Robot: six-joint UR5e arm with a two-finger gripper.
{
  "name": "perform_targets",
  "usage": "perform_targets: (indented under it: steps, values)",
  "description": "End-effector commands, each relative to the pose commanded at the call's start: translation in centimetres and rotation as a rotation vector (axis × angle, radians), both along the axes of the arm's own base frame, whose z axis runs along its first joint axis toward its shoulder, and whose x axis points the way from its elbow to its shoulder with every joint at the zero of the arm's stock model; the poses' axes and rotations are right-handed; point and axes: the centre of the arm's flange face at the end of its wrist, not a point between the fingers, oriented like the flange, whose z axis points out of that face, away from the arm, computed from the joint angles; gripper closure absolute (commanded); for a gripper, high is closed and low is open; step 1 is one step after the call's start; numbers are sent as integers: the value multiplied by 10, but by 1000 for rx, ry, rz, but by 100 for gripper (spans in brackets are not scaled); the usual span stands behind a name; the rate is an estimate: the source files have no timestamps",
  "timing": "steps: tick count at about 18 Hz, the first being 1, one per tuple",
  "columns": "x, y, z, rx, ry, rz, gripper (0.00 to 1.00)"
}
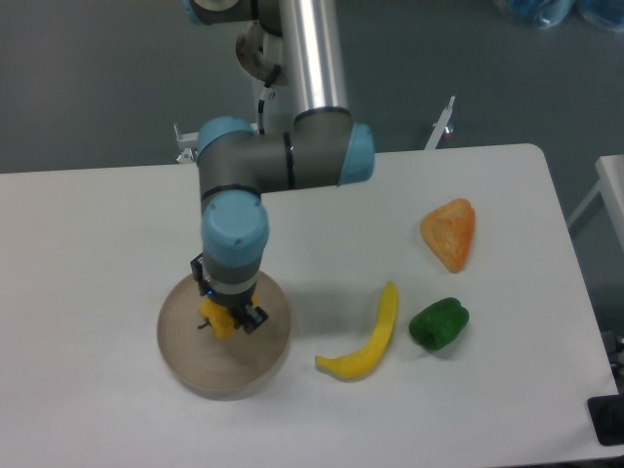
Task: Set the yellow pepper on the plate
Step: 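Carry the yellow bell pepper over the beige plate and lower it, then open the gripper to release the pepper and raise away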
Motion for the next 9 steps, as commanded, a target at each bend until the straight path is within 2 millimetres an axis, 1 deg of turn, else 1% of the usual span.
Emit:
perform_targets:
  steps: [5,6,7,8,9]
  values:
    - [-5,-1,11,12,55,-6,0]
    - [-5,-2,23,28,59,-10,0]
    - [-9,-2,29,38,63,-10,0]
    - [-16,-4,38,50,68,0,0]
    - [-31,-8,50,67,76,17,0]
